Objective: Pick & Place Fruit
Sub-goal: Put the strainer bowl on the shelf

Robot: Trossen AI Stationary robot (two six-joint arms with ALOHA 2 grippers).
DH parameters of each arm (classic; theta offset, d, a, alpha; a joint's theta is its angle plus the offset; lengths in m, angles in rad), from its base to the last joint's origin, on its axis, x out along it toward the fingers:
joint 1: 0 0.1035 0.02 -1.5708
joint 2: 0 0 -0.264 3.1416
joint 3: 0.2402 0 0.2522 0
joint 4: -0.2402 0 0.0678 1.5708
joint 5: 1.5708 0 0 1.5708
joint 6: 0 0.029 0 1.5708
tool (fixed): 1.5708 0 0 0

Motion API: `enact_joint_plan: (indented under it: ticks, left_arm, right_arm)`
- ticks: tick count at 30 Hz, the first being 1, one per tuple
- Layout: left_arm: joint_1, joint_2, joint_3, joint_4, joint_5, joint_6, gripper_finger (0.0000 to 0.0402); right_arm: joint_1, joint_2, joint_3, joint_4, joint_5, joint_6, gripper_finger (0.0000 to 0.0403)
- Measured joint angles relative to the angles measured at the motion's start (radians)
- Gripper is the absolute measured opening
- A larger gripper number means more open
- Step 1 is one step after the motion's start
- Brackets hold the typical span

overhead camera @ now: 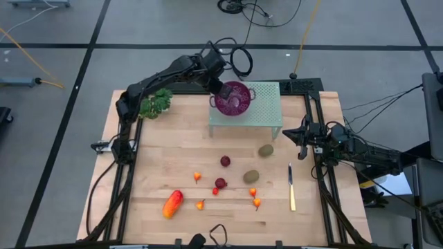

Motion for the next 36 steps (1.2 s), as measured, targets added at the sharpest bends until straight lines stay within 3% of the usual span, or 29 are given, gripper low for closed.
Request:
enact_joint_plan:
  ticks: [19, 36]
  left_arm:
    - [0.004, 0.003, -0.001, -0.024, -0.001, -0.010, 0.0003]
    - [0.003, 0.003, -0.001, -0.022, -0.062, -0.012, 0.0078]
  right_arm:
    - [0.000, 0.000, 0.000, 0.000, 0.000, 0.000, 0.0000]
    - [0.000, 0.000, 0.000, 0.000, 0.000, 0.000, 0.0000]
